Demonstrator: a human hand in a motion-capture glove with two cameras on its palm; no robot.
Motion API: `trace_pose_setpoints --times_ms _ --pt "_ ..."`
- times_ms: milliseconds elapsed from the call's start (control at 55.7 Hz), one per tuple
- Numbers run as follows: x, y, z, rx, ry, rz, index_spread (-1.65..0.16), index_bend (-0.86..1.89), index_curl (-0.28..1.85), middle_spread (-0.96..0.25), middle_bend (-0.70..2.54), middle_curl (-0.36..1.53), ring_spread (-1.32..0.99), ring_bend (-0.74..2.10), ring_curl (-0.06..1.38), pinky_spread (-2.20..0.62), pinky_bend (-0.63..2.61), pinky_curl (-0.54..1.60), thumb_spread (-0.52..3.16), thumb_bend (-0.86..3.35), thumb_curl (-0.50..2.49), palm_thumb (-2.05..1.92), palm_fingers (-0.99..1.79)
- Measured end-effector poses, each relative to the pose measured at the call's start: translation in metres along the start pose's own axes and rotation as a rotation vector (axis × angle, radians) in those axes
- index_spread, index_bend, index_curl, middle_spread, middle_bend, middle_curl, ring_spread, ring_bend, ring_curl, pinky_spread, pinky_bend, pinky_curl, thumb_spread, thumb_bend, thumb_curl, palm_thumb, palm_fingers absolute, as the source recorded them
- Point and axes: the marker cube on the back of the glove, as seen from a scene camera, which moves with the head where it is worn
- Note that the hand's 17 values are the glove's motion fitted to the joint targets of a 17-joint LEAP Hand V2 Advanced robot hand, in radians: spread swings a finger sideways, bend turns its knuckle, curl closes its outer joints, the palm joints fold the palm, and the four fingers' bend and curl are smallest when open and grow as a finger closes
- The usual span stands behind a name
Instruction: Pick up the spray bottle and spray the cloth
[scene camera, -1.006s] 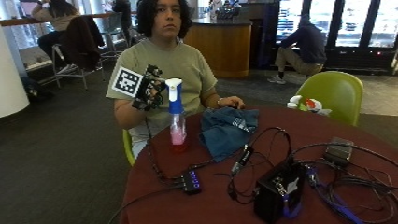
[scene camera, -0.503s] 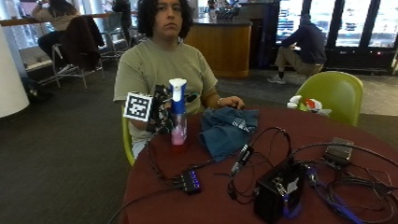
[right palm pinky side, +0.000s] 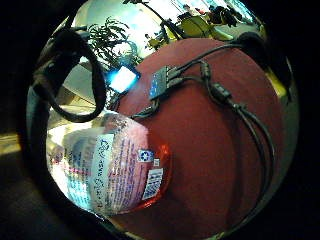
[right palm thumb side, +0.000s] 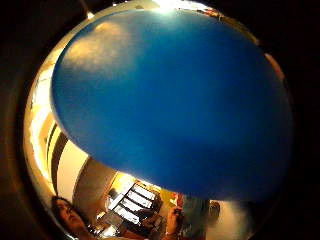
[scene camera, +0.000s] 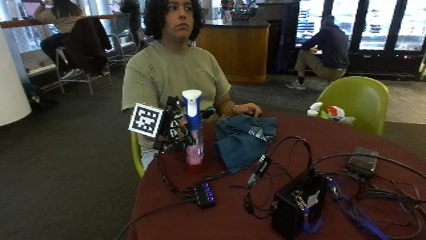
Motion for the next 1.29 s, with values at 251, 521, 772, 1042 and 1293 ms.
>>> trace_pose_setpoints --times_ms 251,521,772,1042,1293 --pt "0.007 -0.027 0.010 -0.040 0.022 -0.006 -0.16 0.15 0.24 0.04 0.25 0.37 -0.10 0.56 0.35 0.07 0.22 0.33 0.87 -0.03 0.41 0.79 0.73" --pt "-0.046 -0.022 -0.041 0.049 -0.352 0.001 -0.23 0.13 0.32 -0.10 0.39 0.44 -0.14 0.50 0.37 -0.01 0.25 0.33 0.75 0.03 0.50 1.03 1.16" --pt "-0.150 -0.028 -0.092 -0.354 -0.328 -0.200 -0.27 0.21 0.39 -0.19 0.48 0.49 -0.21 0.56 0.43 -0.22 0.36 0.39 0.45 -0.03 0.59 1.06 1.35" --pt "-0.218 -0.008 -0.044 -1.079 0.007 -0.235 -0.29 0.26 0.47 -0.22 0.53 0.52 -0.22 0.58 0.46 -0.27 0.39 0.41 0.30 -0.03 0.66 1.02 1.36" --pt "-0.184 0.033 0.035 -1.570 0.652 -0.178 -0.28 0.27 0.51 -0.21 0.55 0.52 -0.22 0.59 0.47 -0.27 0.41 0.42 0.26 -0.03 0.70 1.01 1.33"
